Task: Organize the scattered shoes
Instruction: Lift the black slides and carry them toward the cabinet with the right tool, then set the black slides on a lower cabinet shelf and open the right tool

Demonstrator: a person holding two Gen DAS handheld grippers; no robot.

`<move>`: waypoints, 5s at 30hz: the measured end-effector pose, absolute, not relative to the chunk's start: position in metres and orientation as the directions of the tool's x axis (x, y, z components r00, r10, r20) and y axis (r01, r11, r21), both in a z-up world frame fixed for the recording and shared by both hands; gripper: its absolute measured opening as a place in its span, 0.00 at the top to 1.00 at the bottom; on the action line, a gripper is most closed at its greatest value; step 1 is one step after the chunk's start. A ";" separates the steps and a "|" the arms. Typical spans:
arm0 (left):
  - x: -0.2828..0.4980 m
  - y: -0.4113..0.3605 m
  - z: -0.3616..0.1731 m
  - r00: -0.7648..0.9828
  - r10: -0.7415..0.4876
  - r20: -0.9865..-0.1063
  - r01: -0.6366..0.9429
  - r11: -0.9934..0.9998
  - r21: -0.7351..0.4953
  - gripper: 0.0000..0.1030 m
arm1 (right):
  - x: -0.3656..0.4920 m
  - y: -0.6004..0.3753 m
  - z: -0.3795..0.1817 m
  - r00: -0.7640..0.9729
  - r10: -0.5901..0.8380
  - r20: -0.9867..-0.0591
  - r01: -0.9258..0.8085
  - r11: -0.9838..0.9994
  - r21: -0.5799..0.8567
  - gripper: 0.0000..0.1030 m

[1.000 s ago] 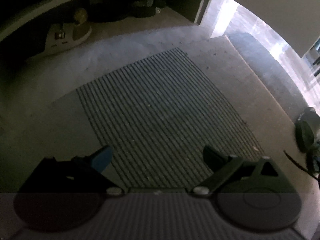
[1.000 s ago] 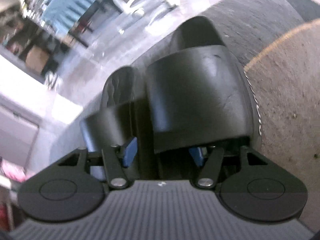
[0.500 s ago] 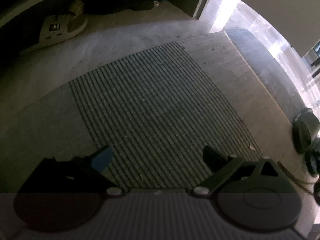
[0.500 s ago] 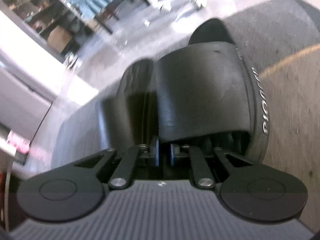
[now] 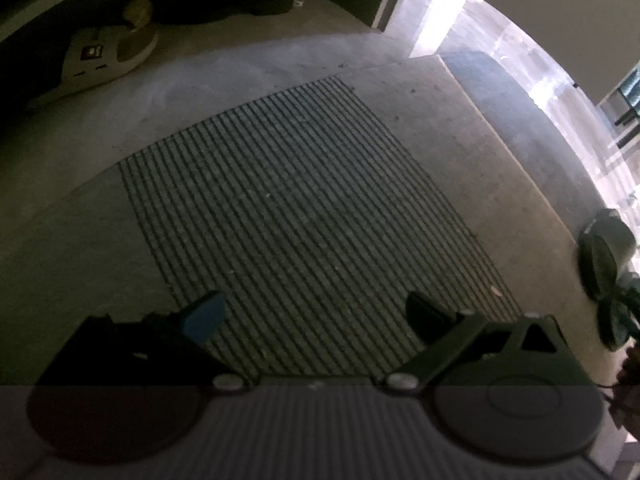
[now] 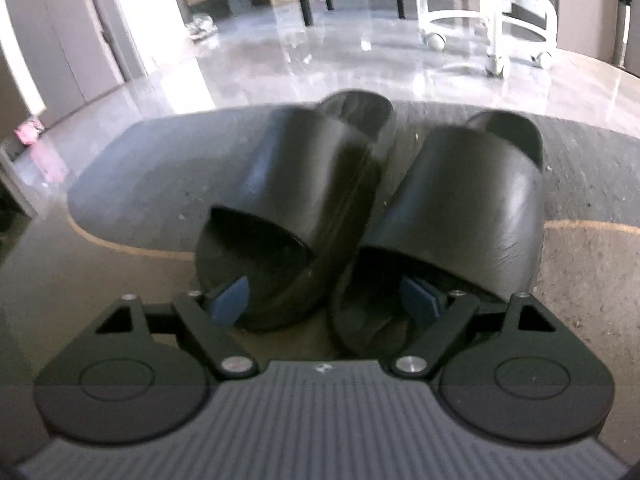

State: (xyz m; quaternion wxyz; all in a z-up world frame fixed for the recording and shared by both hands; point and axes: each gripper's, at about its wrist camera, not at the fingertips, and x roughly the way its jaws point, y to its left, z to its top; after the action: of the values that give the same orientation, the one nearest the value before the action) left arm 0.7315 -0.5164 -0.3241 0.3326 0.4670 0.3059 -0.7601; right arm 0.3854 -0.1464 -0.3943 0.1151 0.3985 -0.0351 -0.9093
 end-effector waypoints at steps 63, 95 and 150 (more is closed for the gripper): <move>0.763 -0.531 -0.287 -0.314 -0.439 -0.842 0.887 -0.451 -0.095 0.05 | 0.544 -0.300 -0.373 0.031 -0.730 -0.683 0.998 -0.015 0.061 0.57; 0.777 -0.529 -0.310 -0.242 -0.369 -0.898 0.895 -0.442 -0.060 0.04 | 0.506 -0.347 -0.402 -0.257 -0.821 -0.510 0.903 -0.392 0.175 0.63; 0.889 -0.533 -0.275 -0.137 -0.473 -0.870 0.978 -0.204 -0.043 0.04 | 0.804 -0.739 -0.238 0.386 -0.845 -0.371 0.918 0.312 0.245 0.75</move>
State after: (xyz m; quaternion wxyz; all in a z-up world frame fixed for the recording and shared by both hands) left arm 0.8886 -0.5328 -0.2749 0.5361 0.3796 0.3328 -0.6766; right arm 0.8038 -0.7393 -0.2382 0.8053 0.2112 0.0869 -0.5471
